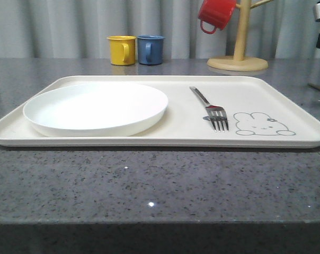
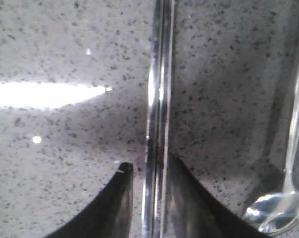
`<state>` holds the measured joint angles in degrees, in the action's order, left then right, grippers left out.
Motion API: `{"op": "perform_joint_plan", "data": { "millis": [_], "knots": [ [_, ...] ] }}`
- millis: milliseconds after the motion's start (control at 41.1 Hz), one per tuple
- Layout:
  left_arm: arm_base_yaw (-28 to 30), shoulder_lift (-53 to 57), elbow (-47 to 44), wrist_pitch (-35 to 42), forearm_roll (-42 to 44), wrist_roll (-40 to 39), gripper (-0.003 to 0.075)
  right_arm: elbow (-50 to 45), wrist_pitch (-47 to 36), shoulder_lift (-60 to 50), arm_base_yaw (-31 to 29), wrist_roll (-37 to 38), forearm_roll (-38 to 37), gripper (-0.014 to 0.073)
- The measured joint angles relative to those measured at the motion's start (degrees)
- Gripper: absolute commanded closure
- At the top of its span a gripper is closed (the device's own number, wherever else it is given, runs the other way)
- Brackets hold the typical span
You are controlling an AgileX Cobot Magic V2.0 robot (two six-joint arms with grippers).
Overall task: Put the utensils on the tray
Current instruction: 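Lower the fork onto the tray beside the plate and open, then move the right gripper back to the chopsticks on the table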
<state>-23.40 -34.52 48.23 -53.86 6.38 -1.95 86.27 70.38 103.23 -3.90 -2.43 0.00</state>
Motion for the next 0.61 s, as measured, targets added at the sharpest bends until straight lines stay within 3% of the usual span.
{"op": "perform_joint_plan", "data": {
  "millis": [608],
  "knots": [
    [0.0, 0.0, 0.0, 0.0, 0.0, 0.0, 0.0298, 0.0, -0.83, 2.31, 0.0, -0.07, 0.0, 0.039]
  ]
}}
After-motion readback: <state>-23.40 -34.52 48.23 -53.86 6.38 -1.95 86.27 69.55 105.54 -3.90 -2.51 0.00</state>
